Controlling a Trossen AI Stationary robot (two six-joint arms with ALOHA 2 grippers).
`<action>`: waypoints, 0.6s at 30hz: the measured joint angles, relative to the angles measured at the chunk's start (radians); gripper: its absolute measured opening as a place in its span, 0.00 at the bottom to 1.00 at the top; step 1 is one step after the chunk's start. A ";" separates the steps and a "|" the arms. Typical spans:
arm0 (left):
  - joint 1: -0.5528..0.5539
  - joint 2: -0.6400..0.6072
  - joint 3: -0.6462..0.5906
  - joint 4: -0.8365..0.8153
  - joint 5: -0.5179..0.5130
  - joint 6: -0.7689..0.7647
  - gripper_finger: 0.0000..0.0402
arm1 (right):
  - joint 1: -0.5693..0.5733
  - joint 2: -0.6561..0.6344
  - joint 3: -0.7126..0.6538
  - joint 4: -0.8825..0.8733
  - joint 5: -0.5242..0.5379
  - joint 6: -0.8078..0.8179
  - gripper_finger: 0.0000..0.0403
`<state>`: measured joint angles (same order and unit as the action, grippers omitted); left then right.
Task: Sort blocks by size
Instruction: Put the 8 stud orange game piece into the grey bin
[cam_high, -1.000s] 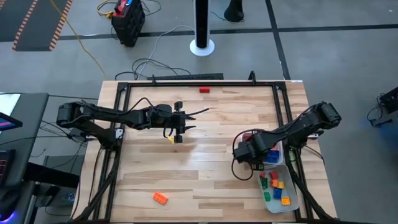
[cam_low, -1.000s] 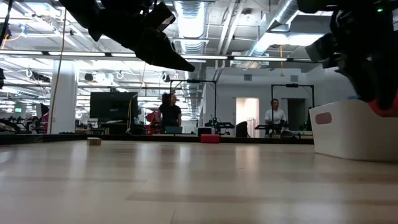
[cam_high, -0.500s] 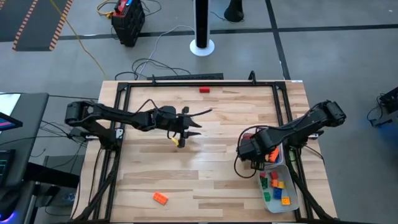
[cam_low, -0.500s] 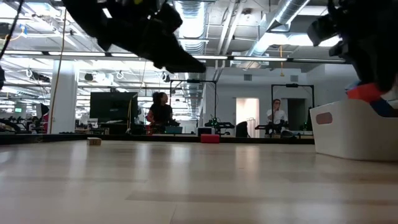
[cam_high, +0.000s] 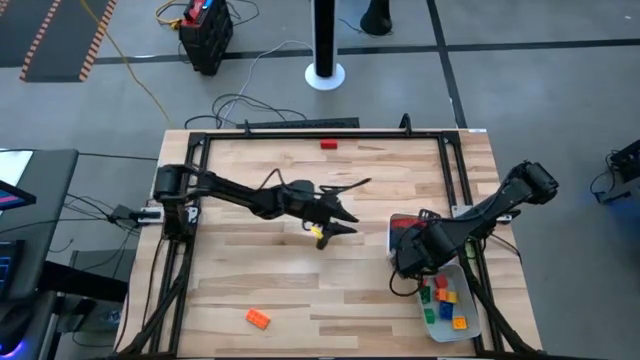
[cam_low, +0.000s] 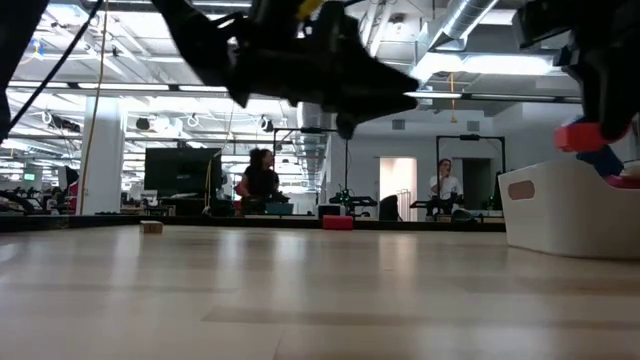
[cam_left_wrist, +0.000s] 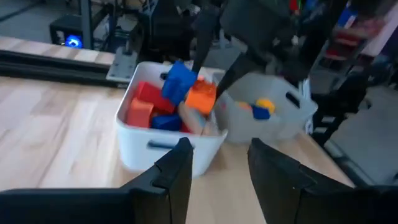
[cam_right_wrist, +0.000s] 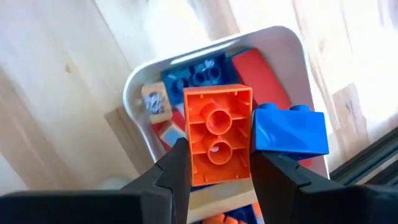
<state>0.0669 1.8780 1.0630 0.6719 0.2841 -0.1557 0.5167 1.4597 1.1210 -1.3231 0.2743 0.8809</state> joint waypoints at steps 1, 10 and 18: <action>0.000 0.015 0.025 -0.002 0.002 -0.015 0.38 | 0.010 0.000 0.000 0.001 0.022 0.024 0.40; 0.001 0.187 0.225 -0.003 0.181 -0.213 0.49 | 0.080 0.000 0.000 -0.001 0.135 0.166 0.40; 0.002 0.310 0.379 -0.010 0.261 -0.313 0.53 | 0.096 0.000 0.000 0.003 0.180 0.185 0.40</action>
<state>0.0692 2.1879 1.4424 0.6619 0.5455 -0.4686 0.6128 1.4601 1.1210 -1.3199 0.4546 1.0660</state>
